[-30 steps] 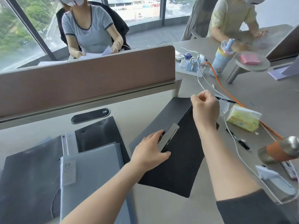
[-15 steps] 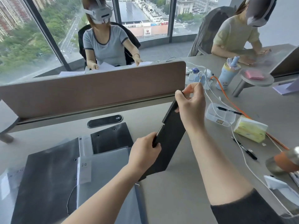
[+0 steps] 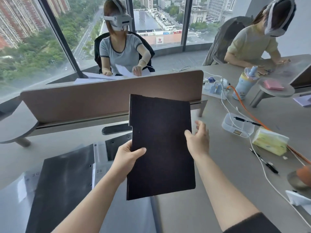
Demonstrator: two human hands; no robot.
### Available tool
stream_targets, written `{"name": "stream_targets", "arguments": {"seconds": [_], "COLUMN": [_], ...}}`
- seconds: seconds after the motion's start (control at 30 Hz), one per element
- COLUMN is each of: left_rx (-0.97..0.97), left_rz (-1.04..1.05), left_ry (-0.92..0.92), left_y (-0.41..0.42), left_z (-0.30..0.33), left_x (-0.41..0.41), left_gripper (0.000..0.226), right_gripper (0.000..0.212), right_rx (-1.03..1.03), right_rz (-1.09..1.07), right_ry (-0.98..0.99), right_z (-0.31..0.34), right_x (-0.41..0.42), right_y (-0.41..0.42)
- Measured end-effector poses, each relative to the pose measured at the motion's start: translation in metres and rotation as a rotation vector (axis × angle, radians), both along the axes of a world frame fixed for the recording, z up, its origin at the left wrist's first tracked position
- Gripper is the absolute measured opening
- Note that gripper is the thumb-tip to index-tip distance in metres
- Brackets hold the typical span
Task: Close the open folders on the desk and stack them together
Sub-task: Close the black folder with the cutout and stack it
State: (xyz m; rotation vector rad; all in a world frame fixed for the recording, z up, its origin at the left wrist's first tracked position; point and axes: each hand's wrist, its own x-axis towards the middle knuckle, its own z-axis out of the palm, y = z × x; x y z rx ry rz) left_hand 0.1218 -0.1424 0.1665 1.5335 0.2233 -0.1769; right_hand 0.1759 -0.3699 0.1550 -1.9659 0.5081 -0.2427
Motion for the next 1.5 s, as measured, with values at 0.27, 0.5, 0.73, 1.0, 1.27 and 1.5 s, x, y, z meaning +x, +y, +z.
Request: {"name": "stream_targets", "arguments": {"seconds": [0.27,0.5,0.73,1.0,1.27,1.5], "left_rx": [-0.089,-0.004,0.196,0.475,0.746,0.778], "left_rz": [0.089,0.226,0.335,0.341,0.376,0.417], "left_ry": [0.159,0.253,0.306,0.349,0.384,0.405], "left_y": [0.056,0.101,0.129,0.137,0.131,0.127], "left_z": [-0.032,-0.075,-0.110,-0.128,-0.134,-0.133], "left_x": [-0.023,-0.063,-0.097,-0.107,-0.108,-0.110], "left_gripper": [0.028,0.025,0.010,0.009,0.020,0.017], "right_gripper": [0.017,0.019,0.026,0.025,0.035,0.055], "right_rx": [0.093,0.102,0.062,0.003,-0.161,-0.220], "right_rz": [0.253,0.402,0.474,0.467,0.468,0.466], "right_ry": [0.243,0.329,0.424,0.479,0.512,0.564], "right_z": [-0.040,-0.084,-0.114,-0.138,-0.150,-0.153], "right_x": [-0.018,-0.042,-0.072,-0.088,-0.096,-0.101], "right_y": [0.028,0.068,0.099,0.111,0.117,0.122]}}
